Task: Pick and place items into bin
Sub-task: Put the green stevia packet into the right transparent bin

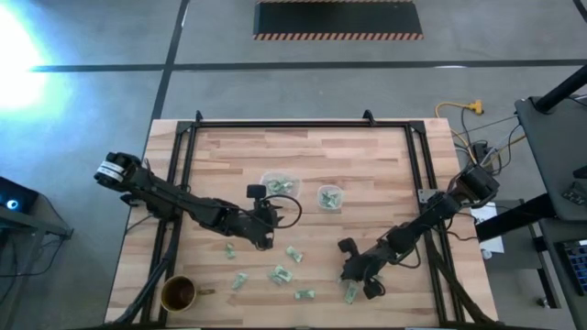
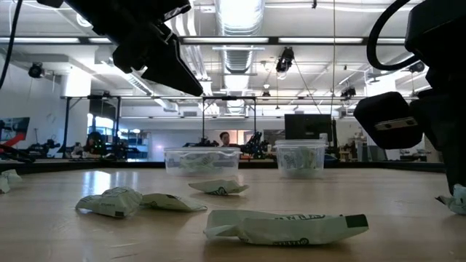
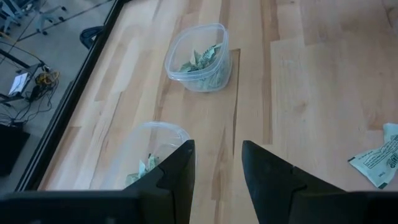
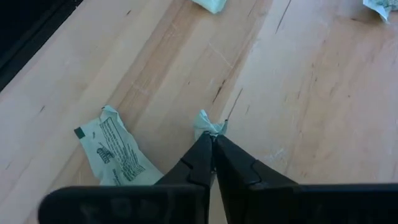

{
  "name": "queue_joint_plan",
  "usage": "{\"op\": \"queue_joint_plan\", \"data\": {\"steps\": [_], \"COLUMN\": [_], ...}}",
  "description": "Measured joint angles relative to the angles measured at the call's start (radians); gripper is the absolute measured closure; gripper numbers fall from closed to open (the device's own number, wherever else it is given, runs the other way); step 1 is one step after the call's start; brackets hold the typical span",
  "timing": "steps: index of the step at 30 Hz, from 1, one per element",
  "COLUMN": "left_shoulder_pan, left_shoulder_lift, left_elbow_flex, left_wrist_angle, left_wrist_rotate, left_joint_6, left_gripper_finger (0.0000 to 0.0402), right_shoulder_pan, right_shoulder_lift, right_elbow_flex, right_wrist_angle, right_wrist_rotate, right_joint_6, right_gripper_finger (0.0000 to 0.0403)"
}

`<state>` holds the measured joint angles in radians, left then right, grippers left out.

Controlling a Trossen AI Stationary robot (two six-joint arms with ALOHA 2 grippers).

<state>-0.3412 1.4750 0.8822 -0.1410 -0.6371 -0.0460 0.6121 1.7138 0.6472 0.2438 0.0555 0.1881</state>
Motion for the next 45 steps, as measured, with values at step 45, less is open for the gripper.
{"op": "queue_joint_plan", "data": {"steps": [45], "left_shoulder_pan": [0.001], "left_shoulder_lift": [0.000], "left_elbow_flex": [-0.004], "left_wrist_angle": [-0.001], "left_wrist_rotate": [-0.002], "left_joint_6": [0.000], "left_gripper_finger": [0.0285], "right_shoulder_pan": [-0.463], "right_shoulder_lift": [-0.258], "right_elbow_flex": [0.033], "right_wrist_angle": [-0.301], "right_wrist_rotate": [0.488], "right_joint_6": [-0.251], "right_gripper_finger": [0.0394]}}
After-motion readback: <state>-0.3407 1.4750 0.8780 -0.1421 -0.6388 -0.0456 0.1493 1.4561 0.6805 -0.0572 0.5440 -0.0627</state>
